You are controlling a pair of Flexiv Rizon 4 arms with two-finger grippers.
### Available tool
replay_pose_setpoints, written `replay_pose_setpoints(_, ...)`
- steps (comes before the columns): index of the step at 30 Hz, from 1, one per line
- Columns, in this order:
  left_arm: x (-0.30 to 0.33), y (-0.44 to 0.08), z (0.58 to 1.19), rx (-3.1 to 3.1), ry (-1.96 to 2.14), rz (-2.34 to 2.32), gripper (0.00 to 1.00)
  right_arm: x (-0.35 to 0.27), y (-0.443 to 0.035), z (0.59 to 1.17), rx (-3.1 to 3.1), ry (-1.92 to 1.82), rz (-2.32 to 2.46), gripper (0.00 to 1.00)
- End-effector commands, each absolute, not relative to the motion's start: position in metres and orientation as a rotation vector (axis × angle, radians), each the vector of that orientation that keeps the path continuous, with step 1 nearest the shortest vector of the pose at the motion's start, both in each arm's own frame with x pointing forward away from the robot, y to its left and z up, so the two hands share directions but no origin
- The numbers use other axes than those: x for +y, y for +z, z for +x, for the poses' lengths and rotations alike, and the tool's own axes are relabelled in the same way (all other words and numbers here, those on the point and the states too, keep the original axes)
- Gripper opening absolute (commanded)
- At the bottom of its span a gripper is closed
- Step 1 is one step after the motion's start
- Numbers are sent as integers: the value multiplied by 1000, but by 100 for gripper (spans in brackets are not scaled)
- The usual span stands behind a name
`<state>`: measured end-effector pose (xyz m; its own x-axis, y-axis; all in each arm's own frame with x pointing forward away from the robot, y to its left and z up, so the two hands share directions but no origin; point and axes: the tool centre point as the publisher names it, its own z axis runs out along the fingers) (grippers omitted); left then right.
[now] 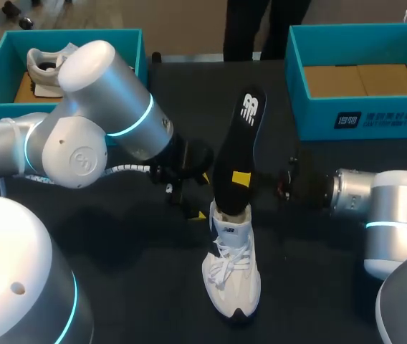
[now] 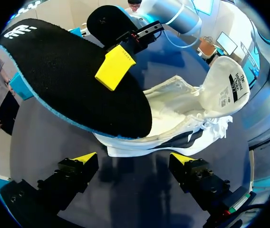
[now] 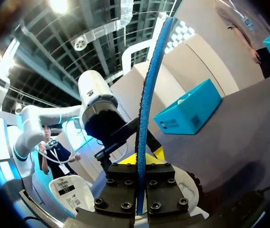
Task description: Take the shoe out of the shoebox, open the shoe tongue, remove and reinsert the insole, then place the shoe into the shoebox
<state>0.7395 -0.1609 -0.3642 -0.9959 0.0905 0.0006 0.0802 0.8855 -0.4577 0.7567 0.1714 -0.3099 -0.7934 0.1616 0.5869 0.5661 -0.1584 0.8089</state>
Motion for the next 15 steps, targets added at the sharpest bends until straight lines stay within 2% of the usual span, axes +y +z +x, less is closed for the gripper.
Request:
replay_pose_setpoints(1,-161,-366,740,-3028,737,-139,100,170,-316,751,-1819,-2024,-819,0)
replay_pose_setpoints(15,-161,-366,740,-3028,737,-139,100,171,-333,733,-1820,-1997,-806,0)
